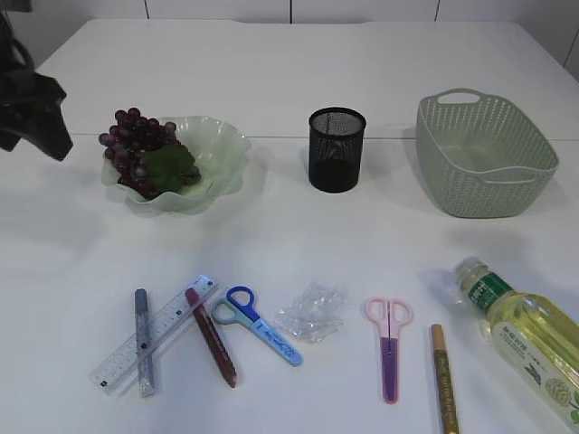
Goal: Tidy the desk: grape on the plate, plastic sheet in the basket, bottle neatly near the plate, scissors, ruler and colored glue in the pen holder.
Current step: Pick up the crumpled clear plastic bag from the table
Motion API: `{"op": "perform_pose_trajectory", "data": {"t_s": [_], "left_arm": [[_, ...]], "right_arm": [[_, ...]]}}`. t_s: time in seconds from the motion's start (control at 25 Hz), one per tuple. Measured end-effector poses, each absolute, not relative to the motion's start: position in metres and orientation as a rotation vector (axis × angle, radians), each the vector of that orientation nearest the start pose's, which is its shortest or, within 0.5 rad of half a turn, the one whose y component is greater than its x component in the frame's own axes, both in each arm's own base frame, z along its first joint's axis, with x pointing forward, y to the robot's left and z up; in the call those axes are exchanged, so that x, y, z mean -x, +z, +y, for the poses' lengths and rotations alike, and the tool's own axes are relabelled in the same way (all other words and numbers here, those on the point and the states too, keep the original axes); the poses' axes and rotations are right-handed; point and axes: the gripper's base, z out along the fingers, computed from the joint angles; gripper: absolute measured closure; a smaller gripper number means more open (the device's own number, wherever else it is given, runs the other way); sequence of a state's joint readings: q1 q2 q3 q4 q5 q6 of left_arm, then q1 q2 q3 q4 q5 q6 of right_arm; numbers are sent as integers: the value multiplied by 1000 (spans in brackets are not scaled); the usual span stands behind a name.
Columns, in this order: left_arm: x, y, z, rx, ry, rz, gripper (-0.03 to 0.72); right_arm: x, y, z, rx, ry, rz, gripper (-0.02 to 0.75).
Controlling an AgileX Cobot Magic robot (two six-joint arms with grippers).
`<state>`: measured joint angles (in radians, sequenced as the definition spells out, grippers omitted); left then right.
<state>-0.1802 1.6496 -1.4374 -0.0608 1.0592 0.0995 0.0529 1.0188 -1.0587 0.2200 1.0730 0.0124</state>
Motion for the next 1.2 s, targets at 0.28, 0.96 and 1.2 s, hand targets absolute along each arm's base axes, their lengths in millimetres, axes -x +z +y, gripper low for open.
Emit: {"op": "perform_pose_trajectory", "data": {"t_s": [0.28, 0.96, 1.2], "left_arm": [[-298, 298, -61, -342, -129, 2788, 211], [-268, 304, -59, -312, -191, 2778, 213], [-268, 303, -61, -298, -228, 2775, 213]], "right_arm": [[-206, 338, 70, 172, 392, 2660, 155], [-281, 205, 169, -221, 518, 2922, 155], [-308, 184, 185, -330, 536, 2954, 155]]}}
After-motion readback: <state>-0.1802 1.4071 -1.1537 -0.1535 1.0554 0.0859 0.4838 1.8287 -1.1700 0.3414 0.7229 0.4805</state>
